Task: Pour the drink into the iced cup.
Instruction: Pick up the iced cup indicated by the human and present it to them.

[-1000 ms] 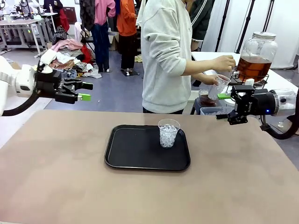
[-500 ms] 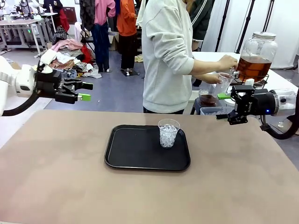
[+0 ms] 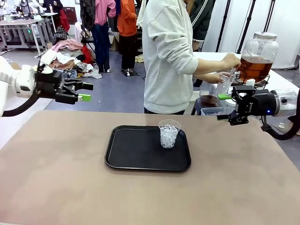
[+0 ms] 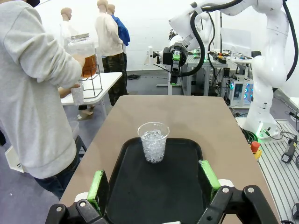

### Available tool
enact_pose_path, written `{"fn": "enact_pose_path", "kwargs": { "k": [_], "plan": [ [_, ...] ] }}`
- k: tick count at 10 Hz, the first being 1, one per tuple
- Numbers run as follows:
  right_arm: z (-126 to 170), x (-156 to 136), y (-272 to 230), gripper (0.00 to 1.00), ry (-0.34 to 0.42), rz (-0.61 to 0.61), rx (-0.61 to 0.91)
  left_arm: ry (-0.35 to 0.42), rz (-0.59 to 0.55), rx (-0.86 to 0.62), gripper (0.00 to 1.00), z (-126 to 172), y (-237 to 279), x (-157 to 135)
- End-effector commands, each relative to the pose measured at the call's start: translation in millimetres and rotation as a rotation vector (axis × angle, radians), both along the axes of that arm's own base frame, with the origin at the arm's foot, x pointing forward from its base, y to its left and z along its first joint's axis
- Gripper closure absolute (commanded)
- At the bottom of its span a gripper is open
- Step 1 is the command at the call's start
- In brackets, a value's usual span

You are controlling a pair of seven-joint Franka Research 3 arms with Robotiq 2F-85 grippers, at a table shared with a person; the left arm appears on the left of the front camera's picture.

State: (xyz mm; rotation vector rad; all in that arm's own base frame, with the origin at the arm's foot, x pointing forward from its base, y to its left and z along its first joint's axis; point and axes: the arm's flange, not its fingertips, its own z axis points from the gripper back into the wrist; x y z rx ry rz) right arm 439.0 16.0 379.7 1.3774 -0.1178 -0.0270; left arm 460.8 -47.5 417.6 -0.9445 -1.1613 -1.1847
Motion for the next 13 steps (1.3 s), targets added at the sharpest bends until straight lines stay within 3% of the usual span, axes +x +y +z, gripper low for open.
{"fn": "enact_pose_path", "kwargs": {
  "k": [1, 13],
  "plan": [
    [2.2, 0.2, -0.4, 0.0, -0.004, -0.001, 0.001, -0.003, -0.001, 0.0, 0.0, 0.8, 0.0, -0.9],
    [2.2, 0.2, -0.4, 0.0, -0.004, -0.001, 0.001, -0.003, -0.001, 0.0, 0.0, 0.8, 0.0, -0.9]
  ]
}}
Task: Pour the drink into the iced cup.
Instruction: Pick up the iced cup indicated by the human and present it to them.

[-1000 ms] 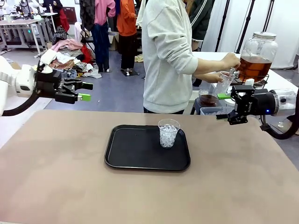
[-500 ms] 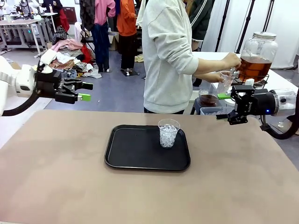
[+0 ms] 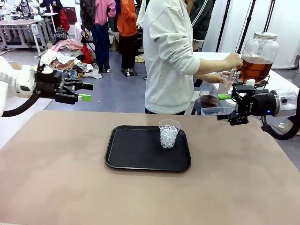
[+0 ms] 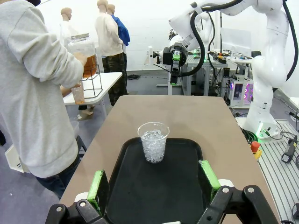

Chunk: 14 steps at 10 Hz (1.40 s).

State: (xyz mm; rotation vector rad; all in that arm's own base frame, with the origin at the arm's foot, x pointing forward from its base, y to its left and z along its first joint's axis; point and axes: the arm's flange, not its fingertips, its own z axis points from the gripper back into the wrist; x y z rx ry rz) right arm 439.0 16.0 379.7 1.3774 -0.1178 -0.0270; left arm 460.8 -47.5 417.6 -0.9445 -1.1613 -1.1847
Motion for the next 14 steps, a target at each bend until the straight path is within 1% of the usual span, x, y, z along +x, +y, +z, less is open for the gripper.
{"fn": "enact_pose_path", "kwargs": {
  "k": [1, 14],
  "plan": [
    [2.2, 0.2, -0.4, 0.0, -0.004, -0.001, 0.001, -0.003, -0.001, 0.0, 0.0, 0.8, 0.0, -0.9],
    [2.2, 0.2, -0.4, 0.0, -0.004, -0.001, 0.001, -0.003, -0.001, 0.0, 0.0, 0.8, 0.0, -0.9]
  ]
}}
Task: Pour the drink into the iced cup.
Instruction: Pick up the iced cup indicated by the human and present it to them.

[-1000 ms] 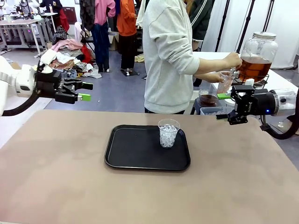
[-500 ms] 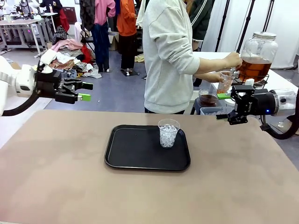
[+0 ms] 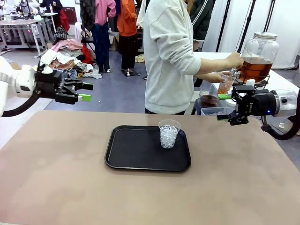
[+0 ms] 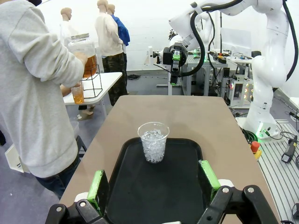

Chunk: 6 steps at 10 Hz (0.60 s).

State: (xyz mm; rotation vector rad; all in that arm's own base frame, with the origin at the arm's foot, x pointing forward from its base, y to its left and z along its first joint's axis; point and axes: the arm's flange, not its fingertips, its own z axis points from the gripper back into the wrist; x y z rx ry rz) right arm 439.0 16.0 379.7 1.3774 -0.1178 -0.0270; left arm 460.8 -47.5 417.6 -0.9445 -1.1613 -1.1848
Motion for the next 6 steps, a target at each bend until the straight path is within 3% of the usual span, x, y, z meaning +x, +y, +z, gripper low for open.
{"fn": "enact_pose_path", "kwargs": {
  "k": [1, 6],
  "plan": [
    [2.2, 0.2, -0.4, 0.0, -0.004, -0.001, 0.001, -0.003, -0.001, 0.0, 0.0, 0.8, 0.0, -0.9],
    [2.2, 0.2, -0.4, 0.0, -0.004, -0.001, 0.001, -0.003, -0.001, 0.0, 0.0, 0.8, 0.0, -0.9]
  ]
}}
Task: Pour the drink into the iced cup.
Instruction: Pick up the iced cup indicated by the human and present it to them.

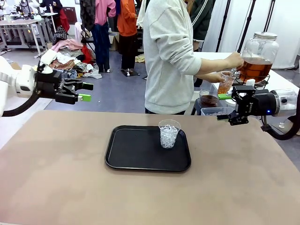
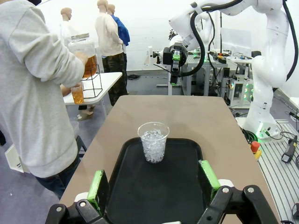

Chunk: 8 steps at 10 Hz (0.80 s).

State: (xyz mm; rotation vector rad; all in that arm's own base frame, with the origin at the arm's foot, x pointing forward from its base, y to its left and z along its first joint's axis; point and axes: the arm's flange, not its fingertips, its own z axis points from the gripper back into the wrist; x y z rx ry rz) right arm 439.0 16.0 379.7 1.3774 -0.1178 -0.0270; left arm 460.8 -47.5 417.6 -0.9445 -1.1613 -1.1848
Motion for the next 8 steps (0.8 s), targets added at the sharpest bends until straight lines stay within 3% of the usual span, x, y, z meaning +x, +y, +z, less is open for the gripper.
{"fn": "enact_pose_path", "kwargs": {
  "k": [1, 8],
  "plan": [
    [2.2, 0.2, -0.4, 0.0, -0.004, -0.001, 0.001, -0.003, -0.001, 0.0, 0.0, 0.8, 0.0, -0.9],
    [2.2, 0.2, -0.4, 0.0, -0.004, -0.001, 0.001, -0.003, -0.001, 0.0, 0.0, 0.8, 0.0, -0.9]
  ]
}}
